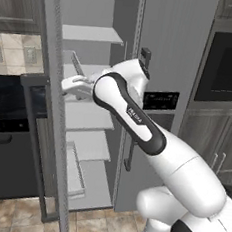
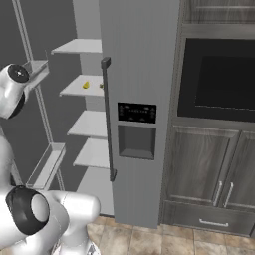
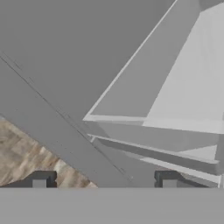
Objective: Take the lemon wedge from the fridge and place it on the plate with fish on the dining counter.
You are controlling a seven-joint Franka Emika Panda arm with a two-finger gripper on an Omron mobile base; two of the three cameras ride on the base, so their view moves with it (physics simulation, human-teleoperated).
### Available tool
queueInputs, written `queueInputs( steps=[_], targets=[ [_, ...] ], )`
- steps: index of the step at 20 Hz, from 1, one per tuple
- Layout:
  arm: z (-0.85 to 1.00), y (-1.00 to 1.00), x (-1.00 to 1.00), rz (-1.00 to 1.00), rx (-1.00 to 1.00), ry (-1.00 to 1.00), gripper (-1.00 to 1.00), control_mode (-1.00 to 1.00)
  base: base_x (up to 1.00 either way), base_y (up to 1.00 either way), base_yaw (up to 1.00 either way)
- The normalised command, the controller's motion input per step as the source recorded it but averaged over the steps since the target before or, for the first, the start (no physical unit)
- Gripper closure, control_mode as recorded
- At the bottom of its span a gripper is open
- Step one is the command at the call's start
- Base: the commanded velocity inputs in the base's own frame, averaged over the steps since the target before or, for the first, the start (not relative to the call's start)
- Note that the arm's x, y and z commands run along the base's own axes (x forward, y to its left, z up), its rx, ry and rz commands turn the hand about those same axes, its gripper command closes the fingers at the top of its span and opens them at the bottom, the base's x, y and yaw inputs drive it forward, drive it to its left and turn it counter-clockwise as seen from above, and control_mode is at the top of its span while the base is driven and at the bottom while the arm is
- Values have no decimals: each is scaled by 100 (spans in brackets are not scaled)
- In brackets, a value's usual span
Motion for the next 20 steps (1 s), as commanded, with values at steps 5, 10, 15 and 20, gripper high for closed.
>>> queueInputs(
  steps=[5, 10, 15, 20],
  targets=[
    [0, 78, 10, 1, 3, 0, -100, -100, 0, 0, 0],
    [0, -3, -21, 0, 0, -4, -100, -100, 0, 0, 0],
    [13, -63, -97, -6, 0, -20, -100, -100, 0, 0, 0],
    [5, -99, -100, -12, -2, -20, -100, -100, 0, 0, 0]
  ],
)
